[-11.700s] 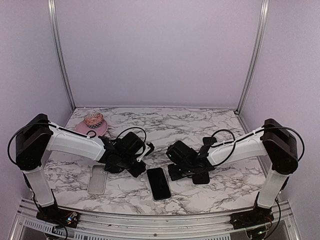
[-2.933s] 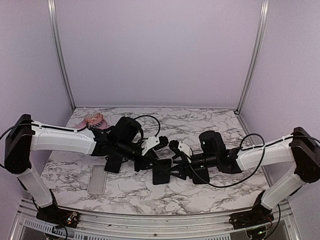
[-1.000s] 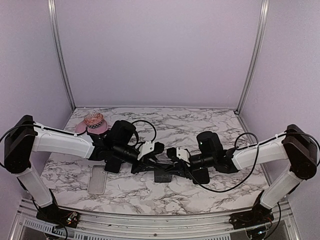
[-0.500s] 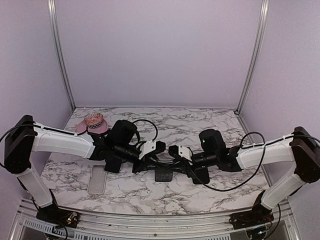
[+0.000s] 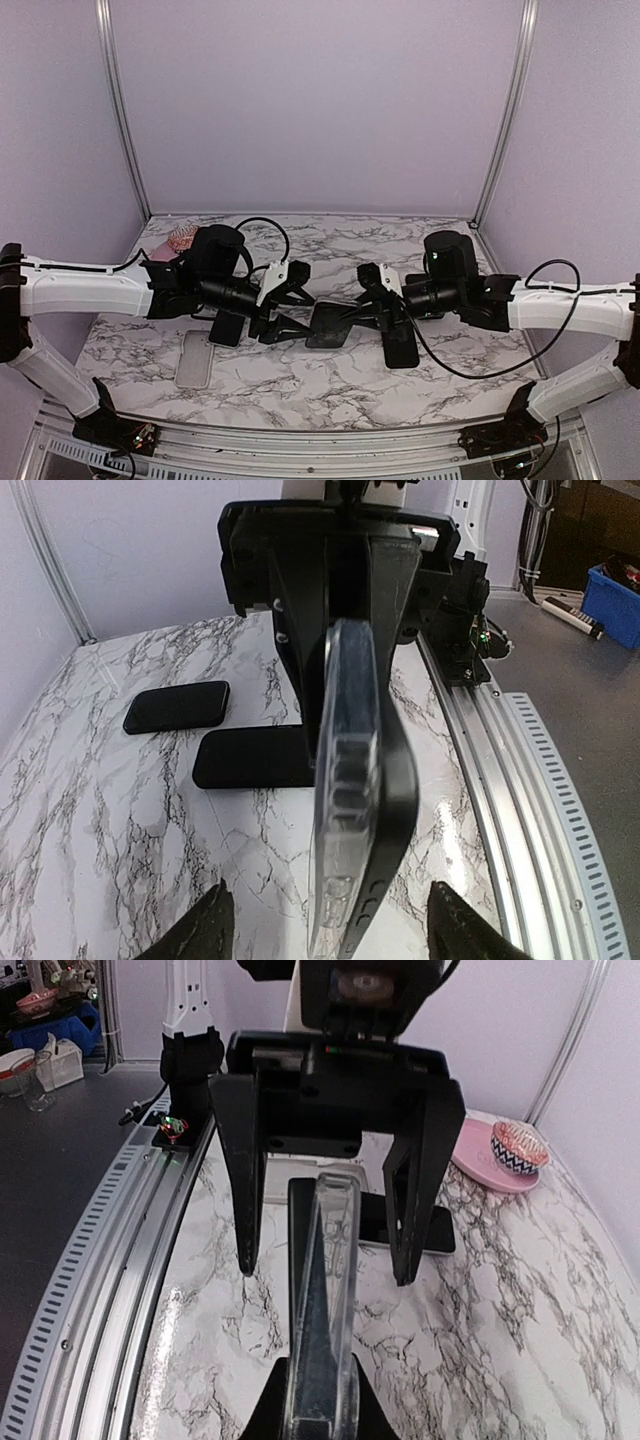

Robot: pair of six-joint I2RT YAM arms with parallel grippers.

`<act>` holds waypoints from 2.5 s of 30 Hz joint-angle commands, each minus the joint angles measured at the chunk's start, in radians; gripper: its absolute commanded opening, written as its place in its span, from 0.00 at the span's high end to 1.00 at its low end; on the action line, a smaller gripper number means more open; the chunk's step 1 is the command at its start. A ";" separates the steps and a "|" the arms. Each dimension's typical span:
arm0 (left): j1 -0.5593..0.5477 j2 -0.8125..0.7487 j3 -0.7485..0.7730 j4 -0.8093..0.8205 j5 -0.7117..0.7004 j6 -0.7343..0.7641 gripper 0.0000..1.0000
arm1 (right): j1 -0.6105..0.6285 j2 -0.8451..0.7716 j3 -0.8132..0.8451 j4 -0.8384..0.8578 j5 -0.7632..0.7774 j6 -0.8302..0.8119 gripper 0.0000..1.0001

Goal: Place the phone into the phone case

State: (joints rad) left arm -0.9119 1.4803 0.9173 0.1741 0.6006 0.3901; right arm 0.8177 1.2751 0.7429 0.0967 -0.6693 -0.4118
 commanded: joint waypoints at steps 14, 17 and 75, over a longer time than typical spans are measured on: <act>-0.070 -0.074 -0.010 0.074 -0.141 -0.088 1.00 | -0.006 -0.073 0.043 0.106 -0.071 0.074 0.80; -0.071 -0.071 -0.027 0.076 -0.178 -0.106 1.00 | -0.006 -0.049 0.049 0.043 -0.023 0.053 0.70; -0.041 -0.001 -0.248 0.765 0.036 -0.648 1.00 | -0.023 -0.004 -0.016 0.224 -0.018 0.506 0.44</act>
State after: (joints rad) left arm -0.9531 1.5269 0.6662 0.8291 0.6353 -0.2123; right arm 0.7979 1.2423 0.7227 0.3641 -0.7422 0.1169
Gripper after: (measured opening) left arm 0.075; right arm 0.466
